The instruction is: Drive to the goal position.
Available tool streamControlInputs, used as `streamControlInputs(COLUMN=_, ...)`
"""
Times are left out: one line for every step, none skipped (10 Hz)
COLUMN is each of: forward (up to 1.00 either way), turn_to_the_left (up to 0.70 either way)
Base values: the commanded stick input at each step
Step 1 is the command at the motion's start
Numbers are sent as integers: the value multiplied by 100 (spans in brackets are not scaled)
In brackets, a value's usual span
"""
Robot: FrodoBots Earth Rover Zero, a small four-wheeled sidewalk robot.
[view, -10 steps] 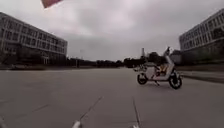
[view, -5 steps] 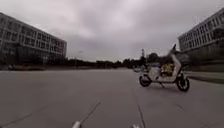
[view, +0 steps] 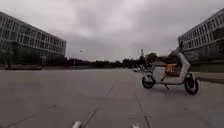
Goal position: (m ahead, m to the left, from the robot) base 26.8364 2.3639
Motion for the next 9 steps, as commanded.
streamControlInputs(forward=70, turn_to_the_left=-9)
streamControlInputs(forward=70, turn_to_the_left=-27)
streamControlInputs(forward=70, turn_to_the_left=-4)
streamControlInputs(forward=70, turn_to_the_left=0)
streamControlInputs(forward=70, turn_to_the_left=0)
streamControlInputs(forward=70, turn_to_the_left=0)
streamControlInputs(forward=70, turn_to_the_left=0)
streamControlInputs(forward=70, turn_to_the_left=0)
streamControlInputs(forward=70, turn_to_the_left=0)
